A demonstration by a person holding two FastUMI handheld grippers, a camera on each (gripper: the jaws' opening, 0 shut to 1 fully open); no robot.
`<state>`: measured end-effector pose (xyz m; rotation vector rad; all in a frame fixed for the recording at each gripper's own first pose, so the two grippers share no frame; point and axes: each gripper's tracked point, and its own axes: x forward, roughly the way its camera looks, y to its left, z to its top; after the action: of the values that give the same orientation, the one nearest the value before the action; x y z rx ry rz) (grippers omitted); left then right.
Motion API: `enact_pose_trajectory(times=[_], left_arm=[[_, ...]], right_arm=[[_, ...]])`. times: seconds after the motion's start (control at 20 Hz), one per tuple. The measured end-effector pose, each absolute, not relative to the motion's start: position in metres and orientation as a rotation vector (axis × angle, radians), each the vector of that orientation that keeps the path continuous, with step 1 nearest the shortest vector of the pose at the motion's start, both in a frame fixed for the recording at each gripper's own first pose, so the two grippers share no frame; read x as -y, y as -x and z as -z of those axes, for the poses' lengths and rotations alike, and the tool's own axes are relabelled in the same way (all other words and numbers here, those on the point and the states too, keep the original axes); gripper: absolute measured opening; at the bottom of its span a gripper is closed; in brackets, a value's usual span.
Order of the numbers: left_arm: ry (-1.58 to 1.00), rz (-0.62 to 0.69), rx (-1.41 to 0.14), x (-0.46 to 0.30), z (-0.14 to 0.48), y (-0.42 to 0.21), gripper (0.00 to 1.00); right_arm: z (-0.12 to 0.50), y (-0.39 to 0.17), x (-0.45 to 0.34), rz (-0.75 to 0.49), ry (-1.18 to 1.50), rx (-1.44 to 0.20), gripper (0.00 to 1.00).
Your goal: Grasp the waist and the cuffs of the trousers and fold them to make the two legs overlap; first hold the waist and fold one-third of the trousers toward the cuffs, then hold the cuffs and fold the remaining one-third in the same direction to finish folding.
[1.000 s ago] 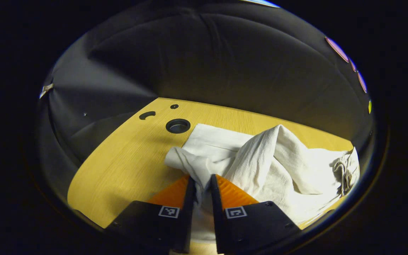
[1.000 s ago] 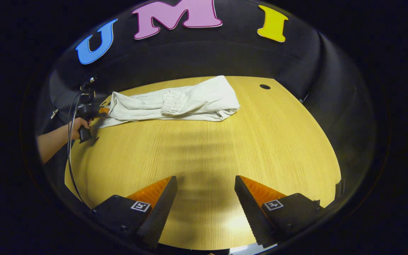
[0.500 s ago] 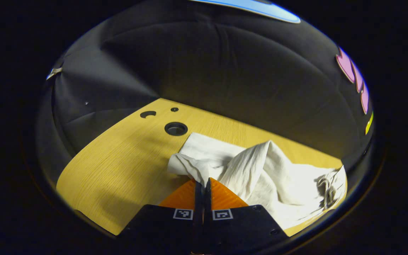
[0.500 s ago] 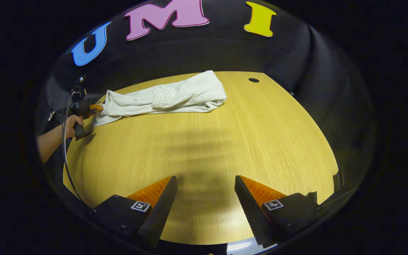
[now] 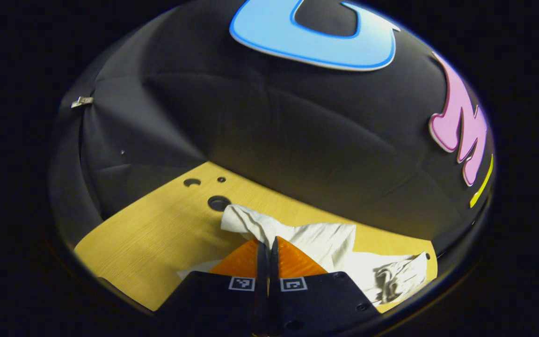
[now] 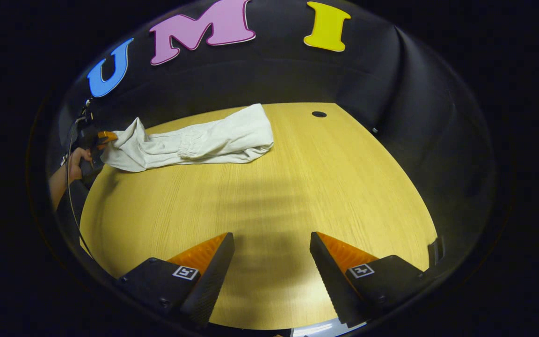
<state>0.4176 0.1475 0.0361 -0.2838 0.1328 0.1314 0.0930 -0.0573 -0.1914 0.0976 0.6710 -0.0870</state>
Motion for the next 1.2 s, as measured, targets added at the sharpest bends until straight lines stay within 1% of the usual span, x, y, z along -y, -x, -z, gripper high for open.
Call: enact_pose_trajectory(times=[0.3,0.6,0.8,1.05,1.2], left_arm=[[0.222,-0.04,-0.025,-0.057,-0.121,-0.398,0.05],[0.193,0.084,0.03,0.056,-0.17,-0.394,0.05],[0.114,0.171,0.036,0.135,-0.177,-0.388,0.05],[0.06,0.268,0.001,0.226,-0.162,-0.381,0.05],[0.039,0.302,-0.037,0.266,-0.141,-0.381,0.05]], right_arm=[[0.175,-0.107,0.097,0.089,-0.14,-0.635,0.99],[0.164,-0.113,0.129,0.084,-0.143,-0.6,0.99],[0.161,-0.113,0.149,0.084,-0.154,-0.589,0.99],[0.158,-0.114,0.171,0.082,-0.164,-0.571,1.0],[0.159,-0.115,0.181,0.072,-0.164,-0.569,1.0]])
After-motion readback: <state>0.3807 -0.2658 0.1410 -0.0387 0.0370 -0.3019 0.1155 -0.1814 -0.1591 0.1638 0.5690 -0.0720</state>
